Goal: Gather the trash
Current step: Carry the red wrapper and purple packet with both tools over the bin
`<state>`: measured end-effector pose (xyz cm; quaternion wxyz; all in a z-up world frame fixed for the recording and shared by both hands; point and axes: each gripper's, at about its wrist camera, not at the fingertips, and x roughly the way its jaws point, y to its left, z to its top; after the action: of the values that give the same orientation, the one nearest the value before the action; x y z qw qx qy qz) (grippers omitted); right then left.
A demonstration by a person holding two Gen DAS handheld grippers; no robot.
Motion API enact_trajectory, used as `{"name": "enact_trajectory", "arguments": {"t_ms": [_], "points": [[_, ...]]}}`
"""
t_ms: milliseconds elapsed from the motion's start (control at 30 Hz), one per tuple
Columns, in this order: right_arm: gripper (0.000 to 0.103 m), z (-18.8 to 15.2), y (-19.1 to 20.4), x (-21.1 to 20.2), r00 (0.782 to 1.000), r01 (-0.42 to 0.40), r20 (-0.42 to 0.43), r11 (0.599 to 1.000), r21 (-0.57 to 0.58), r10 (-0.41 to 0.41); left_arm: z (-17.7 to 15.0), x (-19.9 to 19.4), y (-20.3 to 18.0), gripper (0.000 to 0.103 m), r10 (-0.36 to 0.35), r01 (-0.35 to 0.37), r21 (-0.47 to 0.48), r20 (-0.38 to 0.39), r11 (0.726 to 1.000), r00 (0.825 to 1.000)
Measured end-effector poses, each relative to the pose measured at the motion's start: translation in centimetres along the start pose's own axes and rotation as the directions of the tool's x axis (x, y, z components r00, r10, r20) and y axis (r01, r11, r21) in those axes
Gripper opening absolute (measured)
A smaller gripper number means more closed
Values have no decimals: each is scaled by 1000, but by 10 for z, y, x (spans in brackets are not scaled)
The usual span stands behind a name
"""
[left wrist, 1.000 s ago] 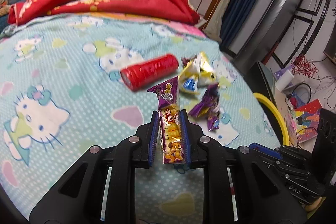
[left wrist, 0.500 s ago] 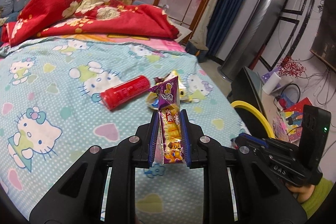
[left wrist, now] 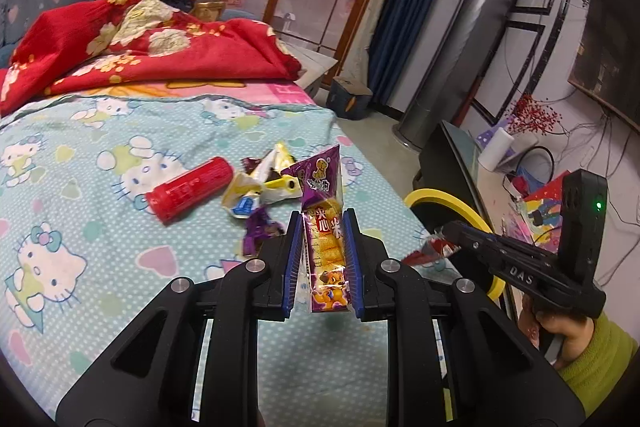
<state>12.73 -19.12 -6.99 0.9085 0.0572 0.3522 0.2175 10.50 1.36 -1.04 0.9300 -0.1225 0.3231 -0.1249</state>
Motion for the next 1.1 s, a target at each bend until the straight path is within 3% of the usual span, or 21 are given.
{"name": "enact_trajectory", "arguments": {"t_ms": [700, 1100], "points": [[14, 8, -57, -21, 992, 91, 76, 989, 115, -100, -2, 18, -53, 15, -81, 84, 101, -32, 991, 996], [14, 9, -83, -33, 977, 162, 110, 973, 165, -182, -5, 32, -85, 15, -131, 140, 165, -64, 976, 989]]}}
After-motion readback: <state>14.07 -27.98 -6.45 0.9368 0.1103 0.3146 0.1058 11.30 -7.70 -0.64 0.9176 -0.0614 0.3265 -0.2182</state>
